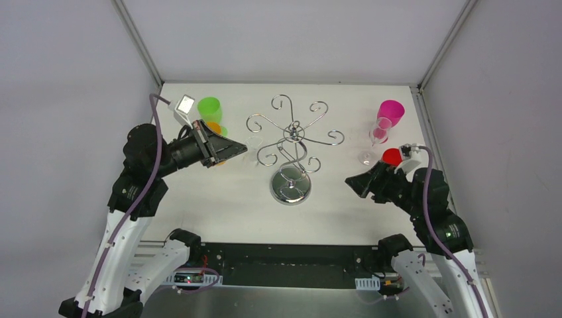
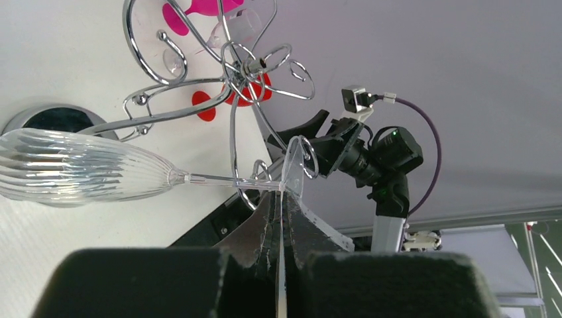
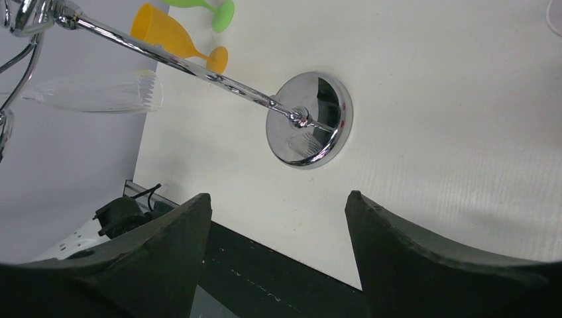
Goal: Take the wine glass off the wine glass rack
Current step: Pick up the wine glass from the wine rack.
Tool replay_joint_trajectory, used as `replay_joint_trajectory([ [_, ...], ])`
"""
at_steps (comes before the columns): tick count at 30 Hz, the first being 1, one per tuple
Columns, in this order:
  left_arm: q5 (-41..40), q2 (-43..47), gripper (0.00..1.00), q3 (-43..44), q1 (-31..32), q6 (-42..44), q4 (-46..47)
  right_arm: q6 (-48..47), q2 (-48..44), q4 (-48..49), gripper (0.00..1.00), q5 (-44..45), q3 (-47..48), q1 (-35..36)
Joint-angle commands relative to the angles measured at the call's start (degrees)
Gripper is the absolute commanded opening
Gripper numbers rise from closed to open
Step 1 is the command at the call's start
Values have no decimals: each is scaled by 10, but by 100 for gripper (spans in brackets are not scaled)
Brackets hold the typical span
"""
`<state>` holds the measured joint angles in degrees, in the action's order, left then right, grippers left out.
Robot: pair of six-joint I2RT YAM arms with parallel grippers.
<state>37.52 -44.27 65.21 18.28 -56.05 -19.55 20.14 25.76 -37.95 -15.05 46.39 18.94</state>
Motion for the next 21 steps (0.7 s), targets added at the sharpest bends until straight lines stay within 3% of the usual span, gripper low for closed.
replay_joint_trajectory([
  [1, 3, 27, 0, 37, -2, 52, -57, 22, 18, 14, 79, -36, 25, -2],
  [13, 54, 89, 0, 41, -2, 128, -113, 83, 17, 4, 80, -167, 47, -2],
  [21, 124, 122, 0, -16, -2, 165, -118, 152, -19, 12, 77, -211, 33, -1],
])
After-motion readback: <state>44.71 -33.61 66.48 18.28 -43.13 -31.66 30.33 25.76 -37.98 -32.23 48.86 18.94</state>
